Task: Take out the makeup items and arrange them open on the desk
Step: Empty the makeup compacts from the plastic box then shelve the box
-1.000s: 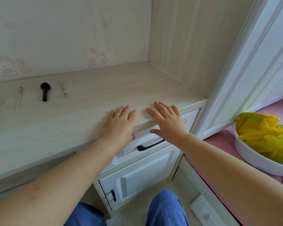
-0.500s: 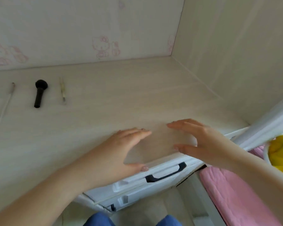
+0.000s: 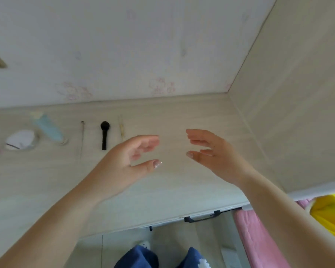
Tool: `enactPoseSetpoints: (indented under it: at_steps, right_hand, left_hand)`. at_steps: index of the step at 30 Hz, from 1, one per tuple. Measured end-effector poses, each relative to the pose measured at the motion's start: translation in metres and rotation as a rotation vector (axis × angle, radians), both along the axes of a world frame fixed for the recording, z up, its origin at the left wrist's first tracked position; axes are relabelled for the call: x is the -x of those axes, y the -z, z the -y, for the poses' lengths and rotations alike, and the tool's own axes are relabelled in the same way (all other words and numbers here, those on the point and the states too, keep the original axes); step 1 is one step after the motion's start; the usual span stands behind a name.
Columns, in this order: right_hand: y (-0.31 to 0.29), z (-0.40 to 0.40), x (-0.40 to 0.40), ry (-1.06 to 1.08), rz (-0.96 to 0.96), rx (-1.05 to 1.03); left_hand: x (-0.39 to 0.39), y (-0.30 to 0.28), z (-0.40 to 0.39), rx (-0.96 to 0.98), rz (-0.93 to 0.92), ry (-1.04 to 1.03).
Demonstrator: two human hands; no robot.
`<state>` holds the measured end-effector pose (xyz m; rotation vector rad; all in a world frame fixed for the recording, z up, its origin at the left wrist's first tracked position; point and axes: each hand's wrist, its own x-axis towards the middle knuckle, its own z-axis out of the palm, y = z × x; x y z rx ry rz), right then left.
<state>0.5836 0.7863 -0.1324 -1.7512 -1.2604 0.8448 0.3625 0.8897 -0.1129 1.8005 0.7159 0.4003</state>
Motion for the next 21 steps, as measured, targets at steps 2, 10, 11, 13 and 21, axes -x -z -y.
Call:
enactPoseSetpoints:
  at_steps: [2,10,11,13,21]
  right_hand:
    - [-0.021,-0.01,0.011,0.009,-0.036,-0.062]
    - [-0.05,-0.03,0.028,-0.141,-0.115,-0.167]
    - [-0.05,-0.029,0.027,-0.174,-0.118,-0.169]
    - [-0.05,-0.023,0.021,-0.241,-0.112,-0.169]
    - [-0.052,0.035,-0.015,-0.558,-0.136,-0.098]
  left_hand:
    - [0.01,-0.019,-0.003,0.001,0.018,-0.078]
    - [0.023,-0.035,0.024,0.009,0.023,-0.397]
    - [0.023,-0.034,0.031,0.003,0.024,-0.436]
    - [0.02,-0.036,0.049,-0.007,0.029,-0.533]
    - [-0.007,-0.039,0.17,0.035,0.067,-0.894]
